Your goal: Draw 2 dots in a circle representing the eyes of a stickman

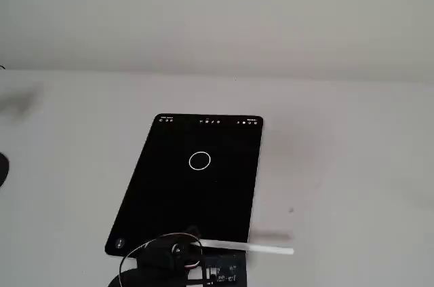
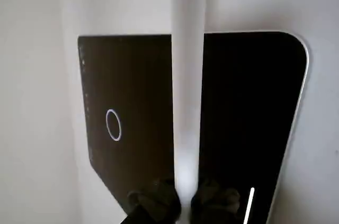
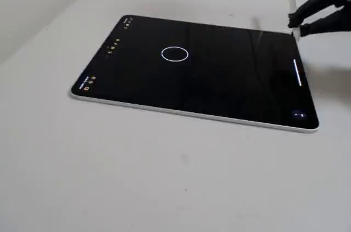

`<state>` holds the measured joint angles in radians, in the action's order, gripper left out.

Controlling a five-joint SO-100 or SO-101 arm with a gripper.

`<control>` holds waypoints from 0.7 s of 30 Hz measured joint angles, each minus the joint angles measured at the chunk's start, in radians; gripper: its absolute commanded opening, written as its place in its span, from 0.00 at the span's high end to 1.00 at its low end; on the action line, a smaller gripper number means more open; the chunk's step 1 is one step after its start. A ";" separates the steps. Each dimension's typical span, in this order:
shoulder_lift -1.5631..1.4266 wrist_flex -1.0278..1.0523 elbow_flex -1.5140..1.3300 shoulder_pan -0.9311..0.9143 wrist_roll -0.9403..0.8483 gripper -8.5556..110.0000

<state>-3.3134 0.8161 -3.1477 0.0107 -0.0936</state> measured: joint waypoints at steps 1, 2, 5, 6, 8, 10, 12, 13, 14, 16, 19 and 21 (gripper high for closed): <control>0.000 0.000 0.000 0.000 0.000 0.93; 0.000 0.000 0.000 0.000 -0.003 0.93; 0.000 -0.017 0.000 0.000 -0.057 0.93; 0.000 -0.031 0.000 0.003 -0.089 0.93; 0.000 -0.058 0.000 0.015 -0.137 0.93; 0.000 -0.101 0.000 0.032 -0.170 0.93; 0.000 -0.156 0.000 0.064 -0.230 0.93; 0.000 -0.181 0.000 0.077 -0.267 0.93; 0.000 -0.210 0.000 0.097 -0.307 0.93; 0.000 -0.270 0.000 0.143 -0.391 0.93; 0.031 -0.383 0.000 0.218 -0.506 0.93; 0.112 -0.500 0.000 0.253 -0.575 0.93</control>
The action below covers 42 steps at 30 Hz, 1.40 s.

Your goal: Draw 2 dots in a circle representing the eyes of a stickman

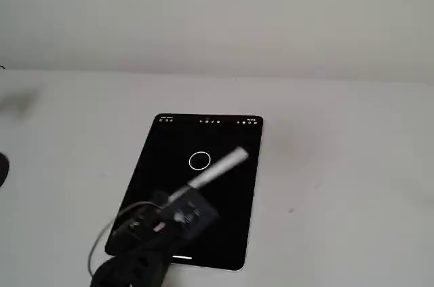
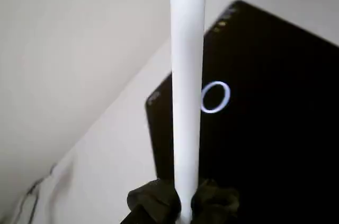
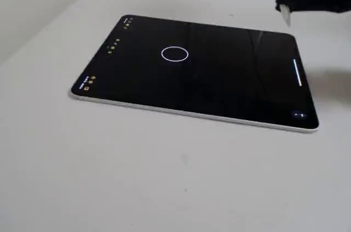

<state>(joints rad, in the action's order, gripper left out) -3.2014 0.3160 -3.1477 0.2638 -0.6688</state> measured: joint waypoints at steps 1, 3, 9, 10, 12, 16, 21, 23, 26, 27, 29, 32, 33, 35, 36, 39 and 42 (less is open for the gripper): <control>0.058 -0.075 0.000 0.011 -0.032 0.93; 0.207 -0.252 0.000 0.025 -0.094 0.93; 0.747 -0.848 0.046 0.037 -0.213 0.93; 0.851 -0.939 0.067 0.037 -0.232 0.93; 1.109 -1.155 0.150 0.028 -0.287 0.93; 1.631 -1.555 0.373 0.028 -0.410 0.93; 2.011 -1.709 0.600 0.009 -0.482 0.93; 2.072 -1.709 0.678 0.000 -0.494 0.93; 2.134 -1.706 0.764 -0.011 -0.509 0.93; 2.145 -1.695 0.793 -0.014 -0.512 0.93; 2.158 -1.680 0.836 -0.017 -0.514 0.93; 2.197 -1.649 0.904 -0.021 -0.528 0.93; 2.212 -1.643 0.923 -0.021 -0.535 0.93; 2.241 -1.631 0.957 -0.021 -0.548 0.93; 2.250 -1.624 0.971 -0.025 -0.552 0.93; 2.255 -1.608 0.986 -0.034 -0.560 0.93; 2.255 -1.595 0.994 -0.043 -0.565 0.93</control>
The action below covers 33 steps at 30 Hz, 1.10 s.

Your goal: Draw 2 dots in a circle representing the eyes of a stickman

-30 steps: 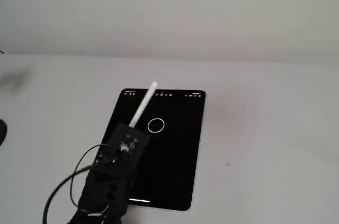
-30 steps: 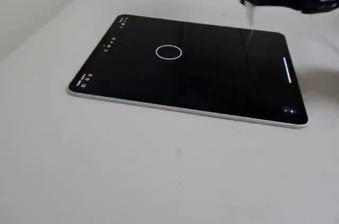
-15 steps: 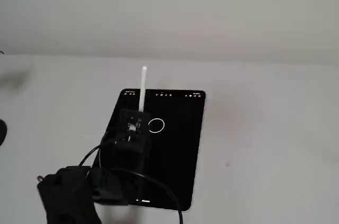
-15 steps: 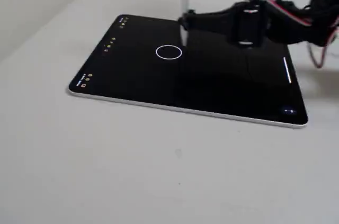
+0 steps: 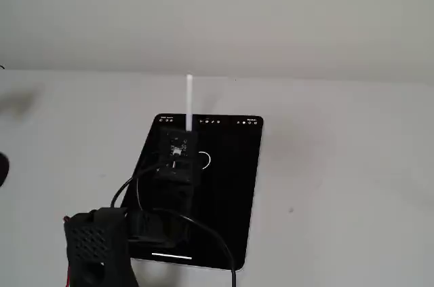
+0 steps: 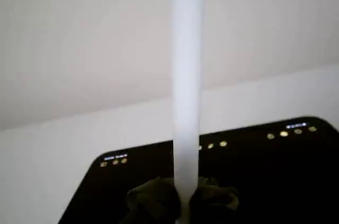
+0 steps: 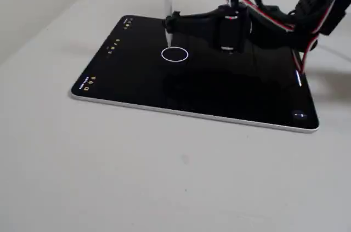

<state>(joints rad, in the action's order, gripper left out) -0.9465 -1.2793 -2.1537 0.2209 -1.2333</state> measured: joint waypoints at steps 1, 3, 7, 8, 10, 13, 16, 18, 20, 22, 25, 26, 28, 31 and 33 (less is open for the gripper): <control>0.000 0.000 0.000 -0.005 -0.003 0.93; 0.000 0.005 0.000 -0.009 -0.005 0.93; 0.009 0.005 0.002 -0.015 -0.014 0.93; 0.009 0.005 0.002 -0.015 -0.014 0.93; 0.009 0.005 0.002 -0.015 -0.023 0.93; 0.021 0.005 0.002 -0.015 -0.031 0.93; 0.025 0.005 0.002 -0.015 -0.034 0.93; 0.029 0.005 0.002 -0.015 -0.038 0.93; 0.037 0.005 0.002 -0.015 -0.043 0.93; 0.037 0.005 0.002 -0.015 -0.043 0.93; 0.048 0.005 0.002 -0.015 -0.048 0.93; 0.052 0.005 0.002 -0.015 -0.051 0.93; 0.054 0.005 0.002 -0.015 -0.052 0.93; 0.054 0.005 0.002 -0.015 -0.052 0.93; 0.061 0.005 0.006 -0.015 -0.052 0.93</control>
<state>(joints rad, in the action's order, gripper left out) -0.8851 -1.2747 -2.1476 0.2056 -1.2855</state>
